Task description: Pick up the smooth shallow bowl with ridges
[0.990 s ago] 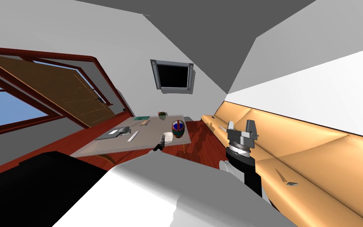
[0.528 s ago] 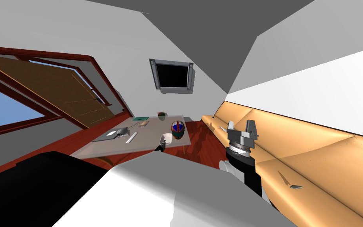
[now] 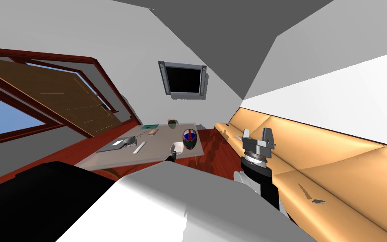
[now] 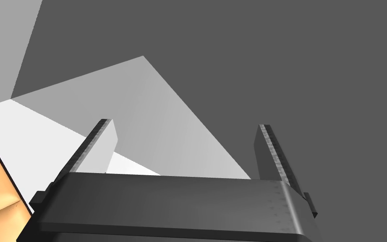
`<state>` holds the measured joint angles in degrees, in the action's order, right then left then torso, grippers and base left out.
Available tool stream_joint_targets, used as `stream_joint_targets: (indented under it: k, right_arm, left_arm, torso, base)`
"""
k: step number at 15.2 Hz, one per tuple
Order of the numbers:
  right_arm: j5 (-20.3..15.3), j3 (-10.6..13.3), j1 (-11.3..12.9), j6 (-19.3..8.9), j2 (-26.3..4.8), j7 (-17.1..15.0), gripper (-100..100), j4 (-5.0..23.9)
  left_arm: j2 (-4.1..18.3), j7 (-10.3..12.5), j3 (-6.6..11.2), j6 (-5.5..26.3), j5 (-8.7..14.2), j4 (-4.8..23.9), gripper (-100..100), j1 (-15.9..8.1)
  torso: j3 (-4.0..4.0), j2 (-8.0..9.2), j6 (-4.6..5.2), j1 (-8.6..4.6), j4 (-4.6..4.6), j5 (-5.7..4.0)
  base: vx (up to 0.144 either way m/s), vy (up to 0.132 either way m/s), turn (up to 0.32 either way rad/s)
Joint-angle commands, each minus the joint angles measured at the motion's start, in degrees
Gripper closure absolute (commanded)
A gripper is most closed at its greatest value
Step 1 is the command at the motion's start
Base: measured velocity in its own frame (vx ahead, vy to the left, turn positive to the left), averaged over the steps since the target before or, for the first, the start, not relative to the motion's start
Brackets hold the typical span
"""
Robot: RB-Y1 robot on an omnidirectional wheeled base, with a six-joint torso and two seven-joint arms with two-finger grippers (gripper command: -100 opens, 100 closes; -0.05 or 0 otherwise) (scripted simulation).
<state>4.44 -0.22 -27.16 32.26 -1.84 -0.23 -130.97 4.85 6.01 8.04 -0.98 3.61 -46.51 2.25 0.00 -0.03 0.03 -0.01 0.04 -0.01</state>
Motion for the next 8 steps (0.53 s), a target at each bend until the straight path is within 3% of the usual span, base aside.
stream_joint_targets:
  k: [1, 6, 8]
  right_arm:
    - [0.0, 0.0, 0.0, 0.0, 0.0, 0.0, 0, 0.0]
    - [0.0, 0.0, 0.01, 0.0, 0.0, 0.0, 0, 0.0]
    - [0.0, 0.0, 0.01, 0.0, 0.0, 0.0, 0, 0.0]
  left_arm:
    - [0.0, 0.0, 0.0, 0.0, 0.0, 0.0, 100, 0.0]
    - [0.15, 0.1, -0.41, 4.19, -0.04, -5.05, 100, 1.11]
    - [0.1, 0.07, -0.39, 3.88, -0.05, -4.94, 100, 1.18]
  torso:
    - [0.0, 0.0, 0.0, 0.0, 0.0, 0.0]
    - [0.17, 0.3, -0.01, -0.12, 0.07, -0.05]
    - [0.21, 0.36, -0.01, -0.15, 0.09, -0.06]
  base:
    - [0.0, 0.0, 0.0]
    - [-0.055, -0.018, 0.01]
    - [-0.053, -0.019, 0.008]
